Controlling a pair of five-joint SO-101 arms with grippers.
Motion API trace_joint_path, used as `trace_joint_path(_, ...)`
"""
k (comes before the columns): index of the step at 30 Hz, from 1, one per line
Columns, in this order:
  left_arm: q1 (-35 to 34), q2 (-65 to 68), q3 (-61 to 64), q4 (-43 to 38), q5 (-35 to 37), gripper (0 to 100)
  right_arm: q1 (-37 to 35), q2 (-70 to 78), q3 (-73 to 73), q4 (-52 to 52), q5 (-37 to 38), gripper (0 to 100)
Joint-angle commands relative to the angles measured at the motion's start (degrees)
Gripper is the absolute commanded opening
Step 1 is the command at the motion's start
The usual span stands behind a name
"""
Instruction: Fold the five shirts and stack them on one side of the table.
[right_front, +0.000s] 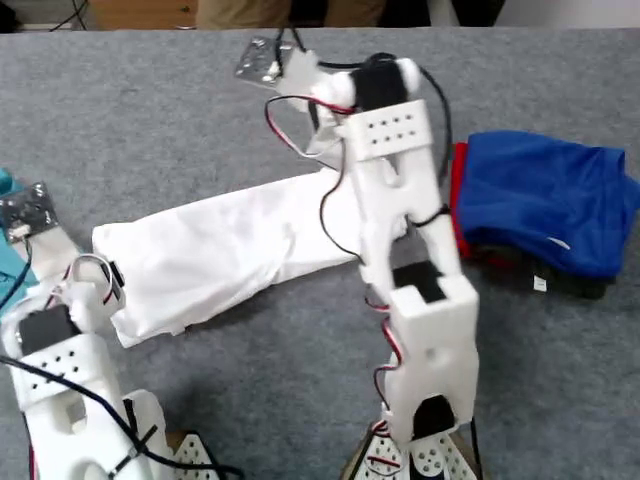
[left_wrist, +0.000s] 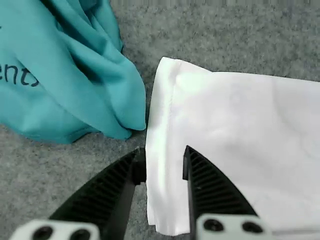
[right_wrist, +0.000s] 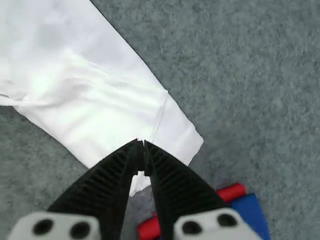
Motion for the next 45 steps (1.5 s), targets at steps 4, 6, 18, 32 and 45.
trace_joint_path(4,0.0,15.0,-9.8,5.3,5.1,19,4.7,-14.0,15.0,0.6,0.4,0.3)
trace_joint_path(6,0.3,20.9,-13.5,6.2,5.9,19,5.1,-19.6,19.8,-0.6,0.7,0.3)
trace_joint_path(18,-1.1,44.8,-23.9,6.1,3.5,19,4.0,-50.7,55.4,-20.7,8.6,0.5)
trace_joint_path(32,-4.1,58.1,-27.7,4.0,1.2,19,5.4,-55.9,59.3,-23.2,11.8,0.5)
trace_joint_path(45,2.1,61.8,-27.8,3.9,8.1,18,5.4,-56.2,59.4,-23.2,11.8,0.5)
